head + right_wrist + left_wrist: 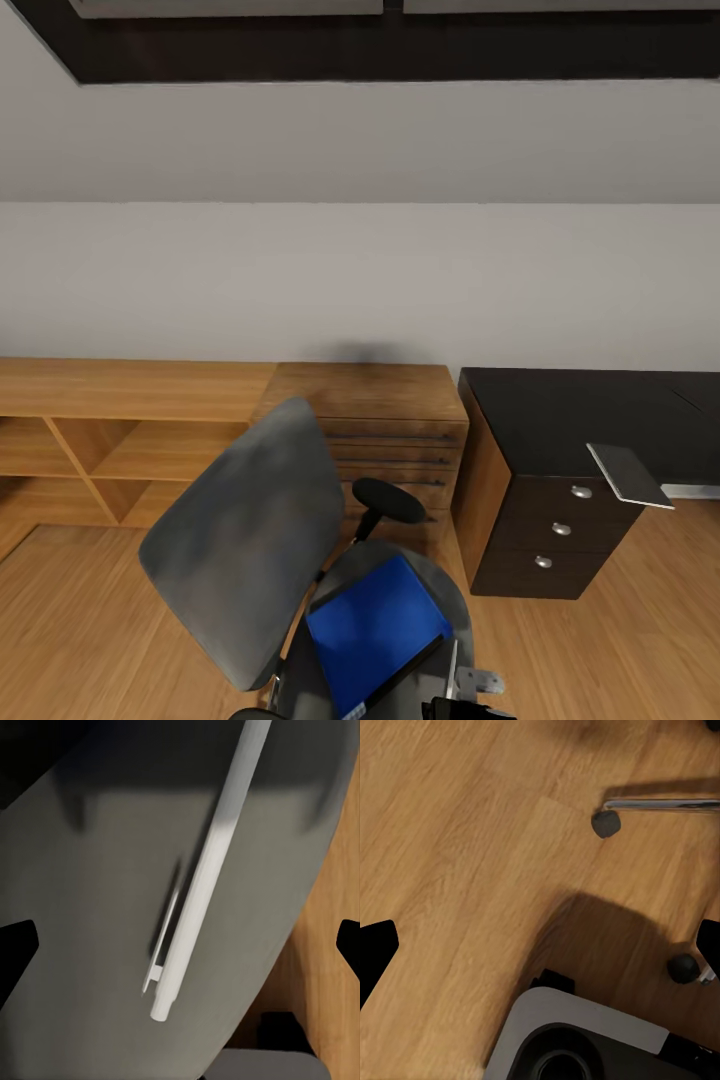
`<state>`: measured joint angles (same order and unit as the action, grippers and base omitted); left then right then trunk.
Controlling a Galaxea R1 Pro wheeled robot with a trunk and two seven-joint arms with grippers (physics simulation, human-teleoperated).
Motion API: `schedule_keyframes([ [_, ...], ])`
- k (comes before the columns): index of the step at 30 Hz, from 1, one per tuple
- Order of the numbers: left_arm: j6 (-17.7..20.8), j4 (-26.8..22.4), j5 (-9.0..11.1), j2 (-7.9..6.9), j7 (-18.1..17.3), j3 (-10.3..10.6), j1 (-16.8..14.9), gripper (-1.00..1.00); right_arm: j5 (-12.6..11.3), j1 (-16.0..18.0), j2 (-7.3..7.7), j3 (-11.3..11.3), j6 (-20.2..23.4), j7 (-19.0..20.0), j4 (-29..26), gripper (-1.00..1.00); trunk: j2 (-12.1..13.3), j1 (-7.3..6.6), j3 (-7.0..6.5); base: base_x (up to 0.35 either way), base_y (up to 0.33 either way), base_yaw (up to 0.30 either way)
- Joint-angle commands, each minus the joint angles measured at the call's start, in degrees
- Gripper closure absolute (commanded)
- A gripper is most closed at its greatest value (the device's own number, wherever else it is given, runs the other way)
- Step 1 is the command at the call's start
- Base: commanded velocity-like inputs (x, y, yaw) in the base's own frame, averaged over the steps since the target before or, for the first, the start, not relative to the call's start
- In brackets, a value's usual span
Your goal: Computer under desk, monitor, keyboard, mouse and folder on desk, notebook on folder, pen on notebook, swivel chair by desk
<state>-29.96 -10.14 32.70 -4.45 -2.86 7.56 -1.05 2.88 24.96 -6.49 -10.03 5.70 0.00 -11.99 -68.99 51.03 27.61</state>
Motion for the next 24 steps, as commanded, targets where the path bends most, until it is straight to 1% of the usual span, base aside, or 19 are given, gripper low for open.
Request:
schedule_keyframes([
  [1, -0.19, 0.07, 0.61, -0.03, -0.30, 0.35, -0.05, -1.00, 0.32, 0.00, -0.06, -0.36, 0.08, 0.00, -0.14, -1.00, -0.03, 0.00, 0.06, 0.000, 0.000, 0.000],
  [7, -0.19, 0.06, 0.64, -0.03, -0.30, 0.35, -0.03, -1.00, 0.36, 0.00, -0.06, -0.33, -1.48, 0.00, -0.08, -1.00, -0.03, 0.00, 0.06, 0.000, 0.000, 0.000],
  [16, -0.19, 0.04, 0.68, -0.03, -0.30, 0.35, -0.06, -1.00, 0.37, 0.00, -0.02, -0.34, -2.42, 0.03, -0.06, -1.00, -0.03, 0.00, 0.06, 0.000, 0.000, 0.000],
  [24, -0.19, 0.05, 0.68, -0.03, -0.30, 0.35, -0.03, -1.00, 0.43, 0.00, -0.01, -0.34, -5.34, 0.01, 0.00, -1.00, -0.03, 0.00, 0.06, 0.000, 0.000, 0.000],
])
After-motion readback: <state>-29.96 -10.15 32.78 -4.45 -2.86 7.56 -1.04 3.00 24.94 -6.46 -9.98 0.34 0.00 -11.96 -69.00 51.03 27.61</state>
